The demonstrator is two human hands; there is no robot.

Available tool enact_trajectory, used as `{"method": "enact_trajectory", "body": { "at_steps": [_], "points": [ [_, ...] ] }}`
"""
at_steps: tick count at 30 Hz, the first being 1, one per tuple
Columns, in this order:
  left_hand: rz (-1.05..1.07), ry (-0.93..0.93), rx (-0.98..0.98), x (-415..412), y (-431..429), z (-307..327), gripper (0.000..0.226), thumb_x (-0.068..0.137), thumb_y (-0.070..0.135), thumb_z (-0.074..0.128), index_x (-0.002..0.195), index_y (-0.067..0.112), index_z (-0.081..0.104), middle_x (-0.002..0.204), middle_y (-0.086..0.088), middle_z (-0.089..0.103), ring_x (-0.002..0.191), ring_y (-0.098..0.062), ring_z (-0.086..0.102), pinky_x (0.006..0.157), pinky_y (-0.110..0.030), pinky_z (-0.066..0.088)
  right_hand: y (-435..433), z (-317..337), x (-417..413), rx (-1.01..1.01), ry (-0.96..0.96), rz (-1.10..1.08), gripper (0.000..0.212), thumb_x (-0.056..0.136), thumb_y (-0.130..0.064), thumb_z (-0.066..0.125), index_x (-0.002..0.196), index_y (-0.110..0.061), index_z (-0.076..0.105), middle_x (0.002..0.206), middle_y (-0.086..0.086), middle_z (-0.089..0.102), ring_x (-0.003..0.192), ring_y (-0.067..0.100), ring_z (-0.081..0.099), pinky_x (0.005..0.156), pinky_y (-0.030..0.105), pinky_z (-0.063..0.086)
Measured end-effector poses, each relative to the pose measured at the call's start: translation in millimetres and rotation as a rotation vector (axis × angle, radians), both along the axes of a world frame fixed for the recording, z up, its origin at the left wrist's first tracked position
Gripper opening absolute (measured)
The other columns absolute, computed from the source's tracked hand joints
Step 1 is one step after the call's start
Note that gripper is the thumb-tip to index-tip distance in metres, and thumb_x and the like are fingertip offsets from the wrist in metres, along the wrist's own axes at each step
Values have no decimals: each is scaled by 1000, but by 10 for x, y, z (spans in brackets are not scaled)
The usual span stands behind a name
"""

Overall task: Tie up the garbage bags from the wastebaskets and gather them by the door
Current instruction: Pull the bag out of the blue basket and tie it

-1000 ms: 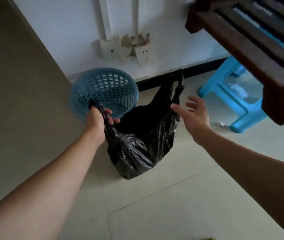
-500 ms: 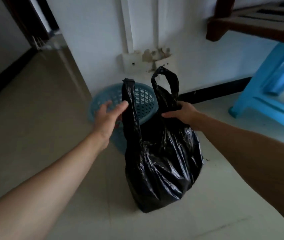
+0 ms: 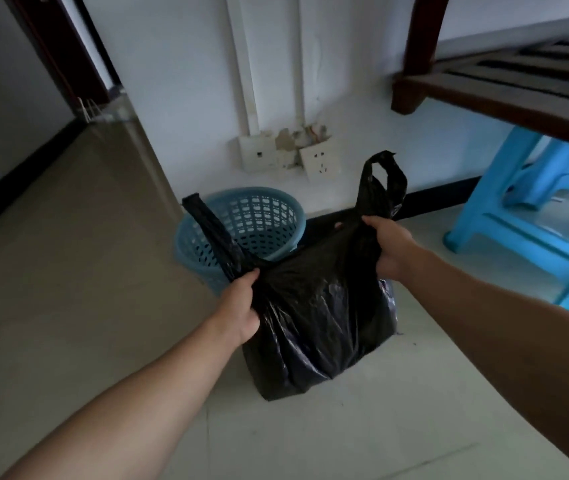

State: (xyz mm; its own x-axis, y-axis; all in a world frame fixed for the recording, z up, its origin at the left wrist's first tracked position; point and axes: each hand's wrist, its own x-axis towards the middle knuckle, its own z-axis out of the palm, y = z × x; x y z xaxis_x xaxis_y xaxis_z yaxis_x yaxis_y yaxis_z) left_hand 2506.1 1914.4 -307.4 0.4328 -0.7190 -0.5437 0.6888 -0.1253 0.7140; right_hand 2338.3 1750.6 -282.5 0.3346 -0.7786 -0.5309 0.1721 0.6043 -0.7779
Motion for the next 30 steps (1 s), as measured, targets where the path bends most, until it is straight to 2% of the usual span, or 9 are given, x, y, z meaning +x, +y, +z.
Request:
{"method": "enact_trajectory", "body": {
  "at_steps": [4, 8, 9, 14, 18, 20, 24, 28, 30],
  "points": [
    [40, -65, 33, -128, -159, 93, 33, 100, 22, 47, 127, 8, 57, 120, -12, 65, 106, -30, 63, 83, -40, 53, -30, 63, -107, -10, -62, -19, 37, 101, -26, 42, 122, 0, 58, 106, 17, 73, 93, 32, 72, 69, 40, 58],
    [86, -284, 88, -62, -248, 142, 40, 98, 32, 50, 133, 13, 52, 128, -9, 61, 112, -28, 60, 97, -43, 50, -14, 77, -93, -349, 414, 26, 36, 98, -29, 54, 117, 1, 60, 100, 16, 68, 87, 32, 67, 82, 39, 55],
    [90, -303, 89, -70, -255, 152, 41, 98, 34, 50, 133, 14, 52, 128, -9, 61, 112, -28, 60, 98, -45, 50, 25, 94, -85, -404, 448, 62, 36, 98, -32, 54, 115, -1, 61, 97, 14, 67, 85, 29, 66, 82, 36, 54],
    [-159, -177, -33, -154, -230, 293, 43, 88, 46, 62, 117, 15, 66, 114, -10, 71, 106, -27, 67, 87, -39, 54, 69, 142, -103, -226, 213, 234, 68, 75, -60, 72, 118, -8, 64, 111, 14, 71, 99, 32, 70, 95, 47, 54],
    [-305, -264, 51, -210, -220, 295, 18, 86, 5, 62, 103, 1, 69, 109, -20, 70, 92, -30, 69, 77, -36, 56, 141, 159, -62, -162, 128, 342, 39, 90, -34, 66, 111, -1, 68, 101, 16, 74, 88, 29, 71, 79, 39, 58],
    [-283, -278, 91, -222, -227, 239, 18, 89, -3, 55, 103, 0, 66, 101, -20, 70, 87, -30, 69, 73, -37, 56, 188, 133, -45, -193, 169, 320, 40, 93, -31, 63, 114, 2, 67, 96, 16, 74, 83, 30, 71, 78, 39, 58],
    [-137, -306, 144, -239, -270, 118, 20, 95, 2, 49, 110, 6, 61, 90, -15, 68, 76, -27, 67, 66, -37, 57, 309, 88, -76, -194, 122, 420, 53, 83, -52, 67, 106, -5, 72, 93, 13, 75, 80, 27, 73, 72, 33, 57],
    [9, -291, 179, -241, -327, 93, 23, 97, 13, 50, 116, 11, 63, 97, -15, 68, 84, -30, 67, 76, -42, 59, 491, -50, -85, -285, 220, 714, 57, 69, -49, 75, 109, -8, 68, 105, 14, 74, 97, 29, 72, 93, 40, 55],
    [49, -255, 185, -222, -326, 150, 24, 96, 19, 51, 116, 11, 62, 98, -15, 68, 88, -31, 67, 85, -45, 57, 561, -144, -58, -340, 274, 730, 51, 71, -40, 78, 110, -8, 68, 102, 12, 75, 96, 28, 72, 95, 42, 54]
  ]
}}
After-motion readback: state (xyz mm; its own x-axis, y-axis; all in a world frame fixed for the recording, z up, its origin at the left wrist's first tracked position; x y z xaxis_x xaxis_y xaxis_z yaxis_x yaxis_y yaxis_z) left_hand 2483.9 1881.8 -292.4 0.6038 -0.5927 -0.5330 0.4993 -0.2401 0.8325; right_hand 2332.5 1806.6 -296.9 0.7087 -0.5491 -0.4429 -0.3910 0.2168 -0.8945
